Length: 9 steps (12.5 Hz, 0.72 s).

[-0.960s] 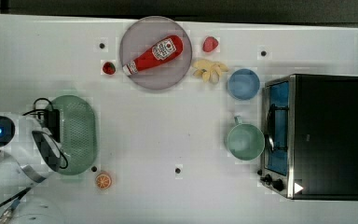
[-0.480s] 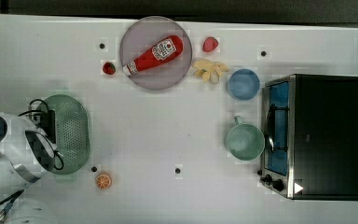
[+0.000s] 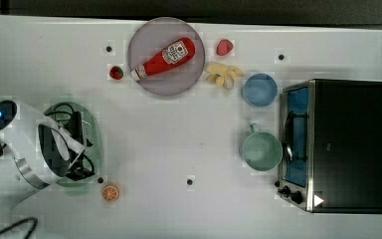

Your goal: Drag strainer right to left.

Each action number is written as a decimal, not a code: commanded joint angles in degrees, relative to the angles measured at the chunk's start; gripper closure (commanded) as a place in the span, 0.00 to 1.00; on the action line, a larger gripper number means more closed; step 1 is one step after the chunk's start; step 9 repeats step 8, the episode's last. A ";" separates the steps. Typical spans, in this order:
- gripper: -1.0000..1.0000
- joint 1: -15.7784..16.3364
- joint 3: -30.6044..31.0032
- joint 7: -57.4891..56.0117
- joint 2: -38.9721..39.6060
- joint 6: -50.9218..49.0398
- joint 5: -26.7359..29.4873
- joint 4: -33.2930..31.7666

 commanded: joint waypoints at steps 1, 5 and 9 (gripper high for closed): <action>0.00 -2.96 -7.10 -18.20 -13.65 -4.52 0.49 4.20; 0.00 -5.06 -18.71 -31.00 -25.02 -10.03 -0.83 4.99; 0.00 -6.61 -26.54 -49.00 -30.85 -16.37 -8.42 6.72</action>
